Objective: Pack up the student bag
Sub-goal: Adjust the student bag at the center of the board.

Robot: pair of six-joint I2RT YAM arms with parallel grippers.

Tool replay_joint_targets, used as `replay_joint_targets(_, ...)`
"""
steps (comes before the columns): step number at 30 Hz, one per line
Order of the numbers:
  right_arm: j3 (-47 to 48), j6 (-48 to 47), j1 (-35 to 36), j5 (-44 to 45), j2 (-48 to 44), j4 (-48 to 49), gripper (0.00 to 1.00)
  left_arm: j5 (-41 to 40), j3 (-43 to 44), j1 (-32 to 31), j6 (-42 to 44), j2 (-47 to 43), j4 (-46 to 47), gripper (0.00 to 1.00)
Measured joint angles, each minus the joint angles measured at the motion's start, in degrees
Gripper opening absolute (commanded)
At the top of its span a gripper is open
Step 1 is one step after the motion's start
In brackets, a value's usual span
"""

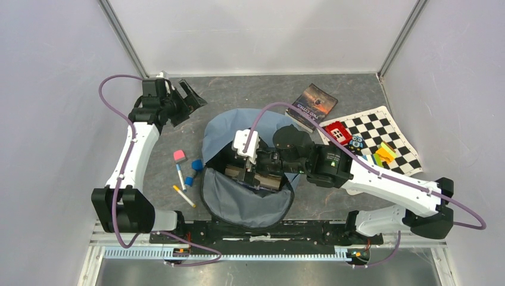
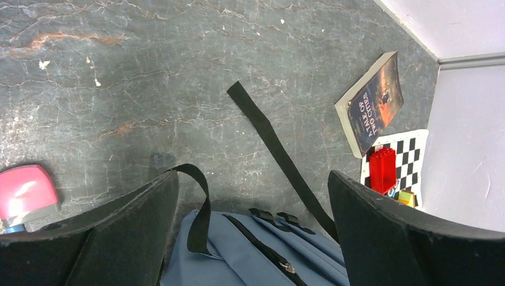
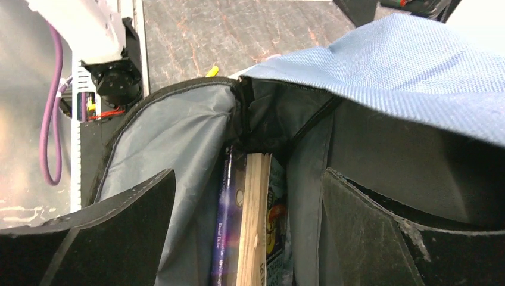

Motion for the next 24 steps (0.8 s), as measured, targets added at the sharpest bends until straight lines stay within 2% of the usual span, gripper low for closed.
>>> replay_joint_targets(8,-7.0,-0.7,0.0,-1.9,-1.8,1.8,0.98,0.1,0.0,0.0,0.0,0.1,0.7,1.0)
replay_joint_targets(18,-6.4,-1.7,0.0,-5.1,-1.5,-1.1,0.98,0.9,0.0,0.0,0.0,0.1,0.8,1.0)
replay_joint_targets(24,-2.0,-1.2,0.0,0.3,-0.7,-2.6,0.98,5.3,-1.3,0.1,1.2,-0.3,3.3,1.0)
